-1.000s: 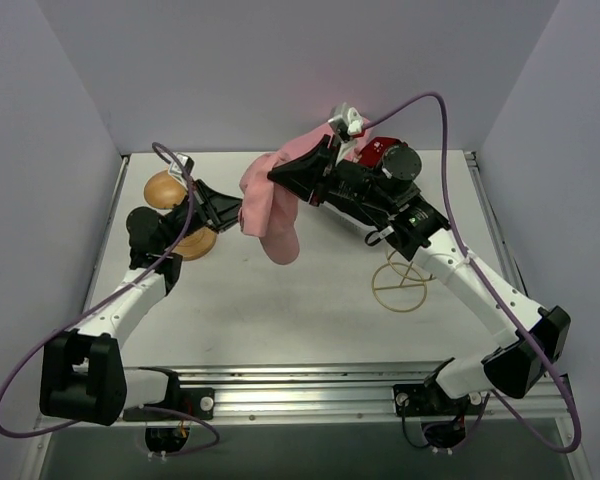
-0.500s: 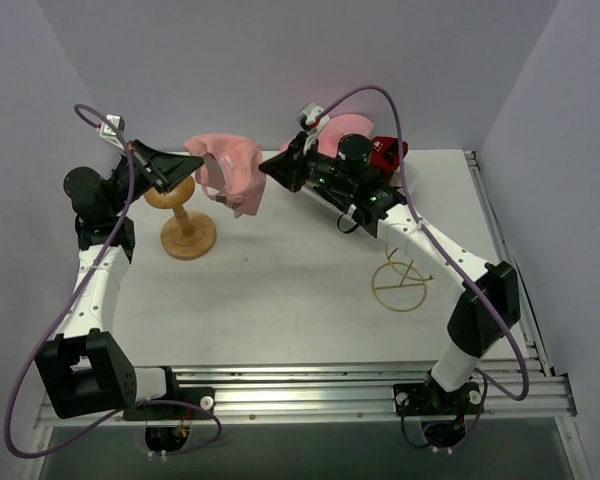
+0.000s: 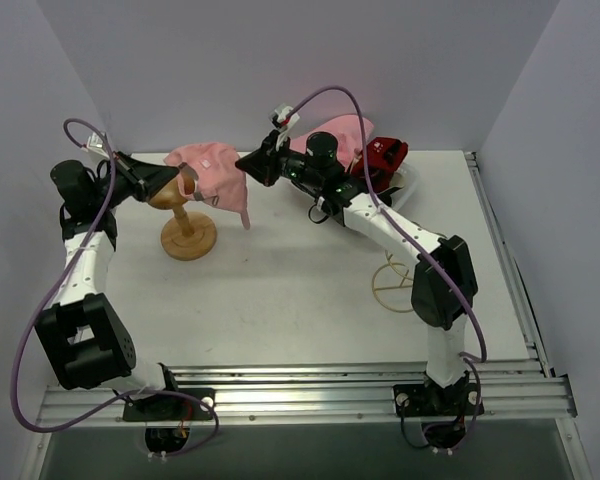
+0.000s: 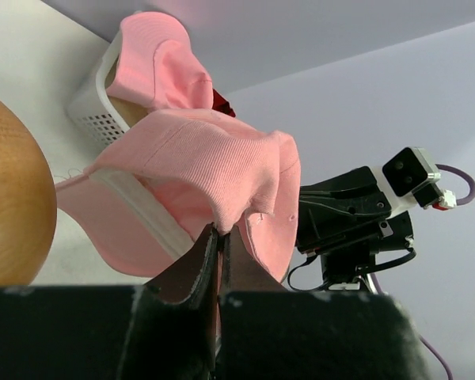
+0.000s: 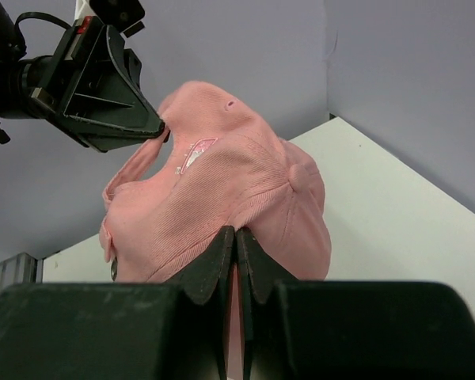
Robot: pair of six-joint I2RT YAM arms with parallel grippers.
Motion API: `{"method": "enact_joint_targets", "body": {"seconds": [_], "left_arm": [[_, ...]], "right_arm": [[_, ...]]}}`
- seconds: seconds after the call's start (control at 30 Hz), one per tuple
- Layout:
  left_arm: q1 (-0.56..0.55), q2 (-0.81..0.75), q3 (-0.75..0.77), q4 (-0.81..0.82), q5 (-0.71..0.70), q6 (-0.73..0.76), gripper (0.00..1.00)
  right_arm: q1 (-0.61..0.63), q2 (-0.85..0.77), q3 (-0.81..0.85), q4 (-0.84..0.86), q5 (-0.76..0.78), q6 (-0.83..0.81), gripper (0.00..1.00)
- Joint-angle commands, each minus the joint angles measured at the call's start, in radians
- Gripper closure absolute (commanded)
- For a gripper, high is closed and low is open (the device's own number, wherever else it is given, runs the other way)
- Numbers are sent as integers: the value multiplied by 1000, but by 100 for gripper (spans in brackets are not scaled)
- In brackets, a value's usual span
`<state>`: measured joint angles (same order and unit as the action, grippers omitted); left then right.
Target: Stack the hats
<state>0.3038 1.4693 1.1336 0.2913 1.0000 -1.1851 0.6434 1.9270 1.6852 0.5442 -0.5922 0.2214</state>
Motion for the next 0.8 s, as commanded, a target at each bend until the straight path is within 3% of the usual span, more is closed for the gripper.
{"method": "enact_joint_targets", "body": {"seconds": [0.0,0.2,0.4,0.77], "left_arm": [[24,19,98,13,8,25,98],[50,66,242,-382,-81,264,98],[92,86,279,-566,-199,427,97],[159,186,180,-561,-241,512,98]], "right_arm": [[15,45,80,137,-27,30,100],[27,154,203,164,-61,85,100],[76,271,389,30,-28,9,100],[125,348,467,-43,22,-53,100]]}}
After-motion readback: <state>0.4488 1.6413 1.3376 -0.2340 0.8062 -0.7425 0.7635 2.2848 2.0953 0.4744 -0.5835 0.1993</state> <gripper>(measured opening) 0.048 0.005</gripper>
